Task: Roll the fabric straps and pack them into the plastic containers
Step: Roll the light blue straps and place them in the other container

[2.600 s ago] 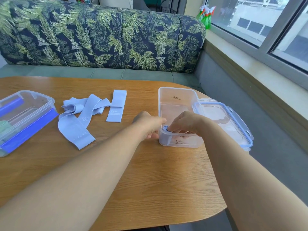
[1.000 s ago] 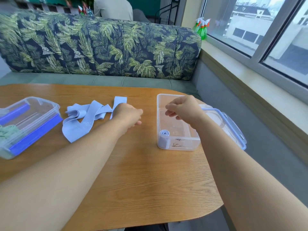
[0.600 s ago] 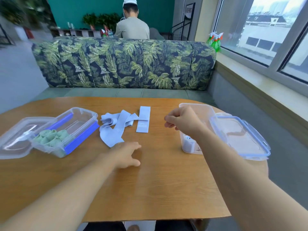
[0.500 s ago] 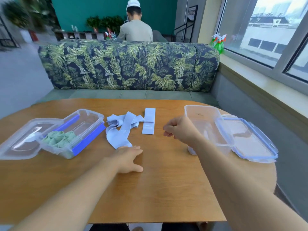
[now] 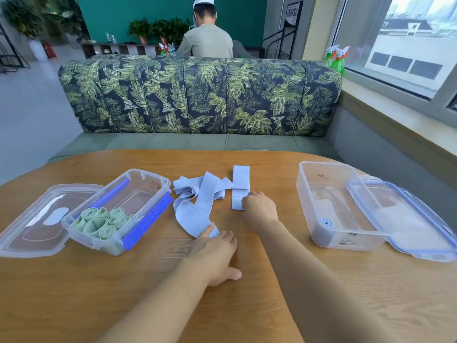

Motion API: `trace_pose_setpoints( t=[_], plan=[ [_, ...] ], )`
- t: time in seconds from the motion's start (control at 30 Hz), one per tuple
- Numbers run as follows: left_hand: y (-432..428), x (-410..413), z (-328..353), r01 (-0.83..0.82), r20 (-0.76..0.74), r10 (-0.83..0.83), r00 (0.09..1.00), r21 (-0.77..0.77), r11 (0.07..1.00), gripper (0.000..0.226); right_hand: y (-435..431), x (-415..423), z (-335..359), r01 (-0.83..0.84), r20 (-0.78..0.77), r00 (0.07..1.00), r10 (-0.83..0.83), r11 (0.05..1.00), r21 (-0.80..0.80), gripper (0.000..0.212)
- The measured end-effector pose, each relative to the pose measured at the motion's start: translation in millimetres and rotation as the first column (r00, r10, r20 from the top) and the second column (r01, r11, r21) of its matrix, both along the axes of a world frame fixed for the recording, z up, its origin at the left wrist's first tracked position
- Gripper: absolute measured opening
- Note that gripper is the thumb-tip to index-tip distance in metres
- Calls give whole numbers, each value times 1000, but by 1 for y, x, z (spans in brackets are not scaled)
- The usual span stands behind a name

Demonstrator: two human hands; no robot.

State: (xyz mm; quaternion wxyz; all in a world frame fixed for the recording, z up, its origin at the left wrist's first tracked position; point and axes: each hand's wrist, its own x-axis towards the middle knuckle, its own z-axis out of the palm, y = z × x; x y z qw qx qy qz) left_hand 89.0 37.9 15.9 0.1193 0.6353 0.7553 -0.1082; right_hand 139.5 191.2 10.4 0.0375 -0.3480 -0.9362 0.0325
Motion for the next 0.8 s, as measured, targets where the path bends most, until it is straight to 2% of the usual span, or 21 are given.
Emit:
trace_pose_setpoints(
  t=[0.33, 0.43, 0.57, 0.63, 0.7, 0.77, 0.8],
  plan=[
    [1, 5, 2, -6, -60, 6, 998, 10, 1000, 70, -15, 10, 1, -64, 69, 996, 58, 993, 103, 28],
    [-10, 9, -2, -30, -50, 35, 998, 107, 994, 64, -33, 34, 0, -74, 78, 995, 66, 991, 110, 29],
    [-29, 29, -14, -68, -4, 74, 997, 316, 946, 49, -63, 69, -1, -78, 91, 994, 68, 991, 111, 26],
    [-37, 39, -21, -149, 78, 129, 989, 401, 904, 33, -80, 86, 0, -101, 83, 992, 93, 989, 107, 21],
    [-45, 49, -22, -321, 234, 236, 943, 456, 830, 21, -97, 101, 4, -110, 77, 992, 103, 989, 94, 17],
    [-50, 56, -20, -545, 466, 344, 815, 418, 726, 23, -108, 114, -1, -70, 0, 998, 70, 991, 118, 23],
    [-51, 60, -17, -650, 591, 376, 714, 359, 670, 22, -114, 119, -5, -70, -42, 996, 74, 994, 81, 12]
  ],
)
